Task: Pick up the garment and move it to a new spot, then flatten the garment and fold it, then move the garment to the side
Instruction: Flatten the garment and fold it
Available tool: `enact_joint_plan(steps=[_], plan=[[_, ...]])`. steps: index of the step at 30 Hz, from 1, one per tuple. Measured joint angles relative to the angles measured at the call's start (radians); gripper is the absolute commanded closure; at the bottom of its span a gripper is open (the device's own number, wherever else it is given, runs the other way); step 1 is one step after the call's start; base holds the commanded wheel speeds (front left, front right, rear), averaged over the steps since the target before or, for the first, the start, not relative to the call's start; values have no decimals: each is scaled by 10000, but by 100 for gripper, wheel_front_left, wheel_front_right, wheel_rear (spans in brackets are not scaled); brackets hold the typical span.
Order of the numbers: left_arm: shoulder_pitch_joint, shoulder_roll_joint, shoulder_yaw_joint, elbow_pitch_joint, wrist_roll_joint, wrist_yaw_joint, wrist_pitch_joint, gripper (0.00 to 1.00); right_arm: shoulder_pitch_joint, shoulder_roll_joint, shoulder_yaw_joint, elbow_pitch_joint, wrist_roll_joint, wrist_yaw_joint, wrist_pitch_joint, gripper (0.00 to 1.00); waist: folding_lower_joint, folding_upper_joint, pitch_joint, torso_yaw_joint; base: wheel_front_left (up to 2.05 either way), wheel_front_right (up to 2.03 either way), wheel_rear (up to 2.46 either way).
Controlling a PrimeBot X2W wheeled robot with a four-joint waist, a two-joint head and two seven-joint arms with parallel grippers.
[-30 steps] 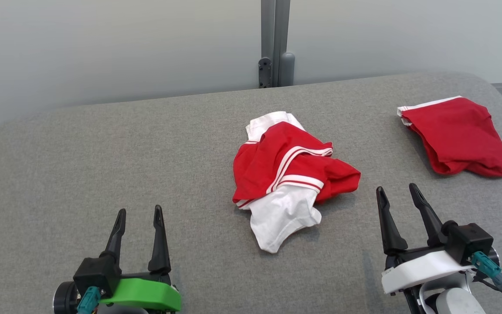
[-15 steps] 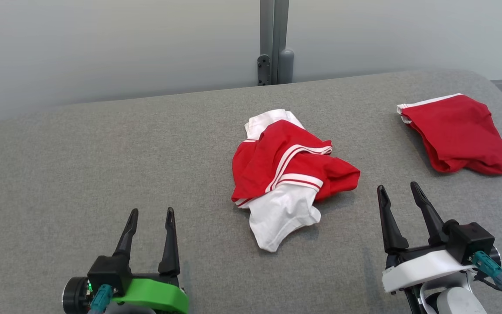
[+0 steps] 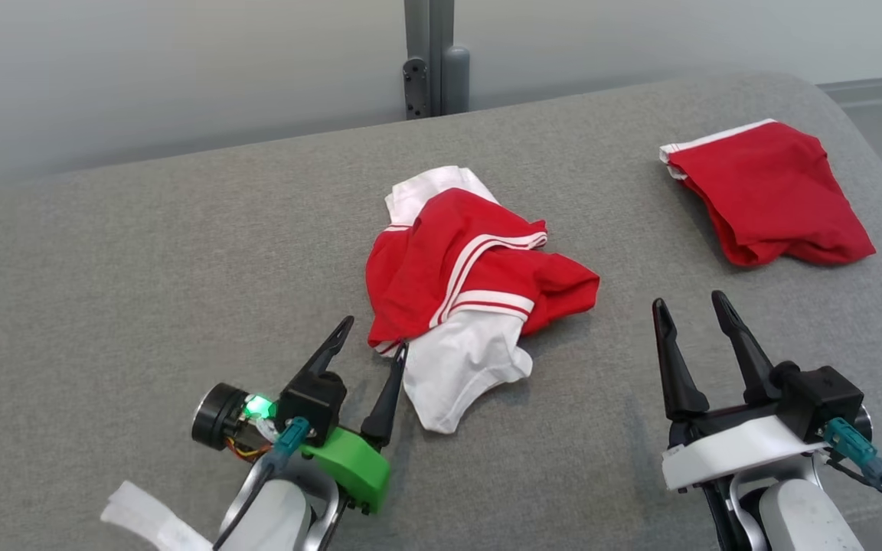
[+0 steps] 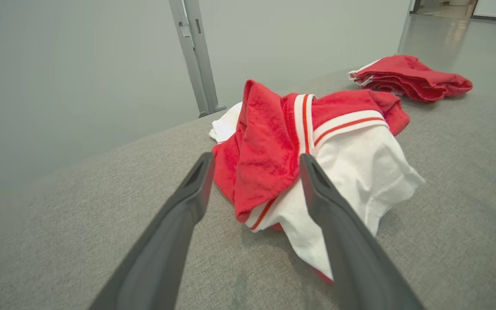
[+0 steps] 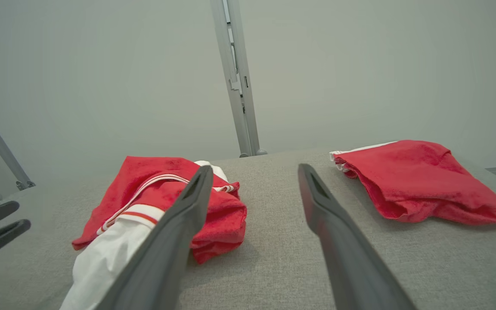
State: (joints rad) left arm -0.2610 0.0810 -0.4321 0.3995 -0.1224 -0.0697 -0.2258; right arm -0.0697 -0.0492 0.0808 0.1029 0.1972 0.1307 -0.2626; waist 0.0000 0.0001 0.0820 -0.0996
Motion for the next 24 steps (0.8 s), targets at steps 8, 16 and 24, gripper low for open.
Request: enact_joint_plan(steps=[8, 16, 24], plan=[[-1141, 25, -104, 2027, 142, 19, -59, 0, -218, -8, -117, -130, 4, 0, 0, 0, 0, 0, 586, -689, 0, 0, 0], [-1653, 182, -276, 3154, 522, 305, -301, 0, -299, -6, -196, -176, 38, 0, 0, 0, 0, 0, 1025, -1142, 0, 0, 0], [-1893, 159, -184, 1745, 516, 445, -364, 0, -363, -4, -272, -226, 109, 0, 0, 0, 0, 0, 1096, -1086, 0, 0, 0]])
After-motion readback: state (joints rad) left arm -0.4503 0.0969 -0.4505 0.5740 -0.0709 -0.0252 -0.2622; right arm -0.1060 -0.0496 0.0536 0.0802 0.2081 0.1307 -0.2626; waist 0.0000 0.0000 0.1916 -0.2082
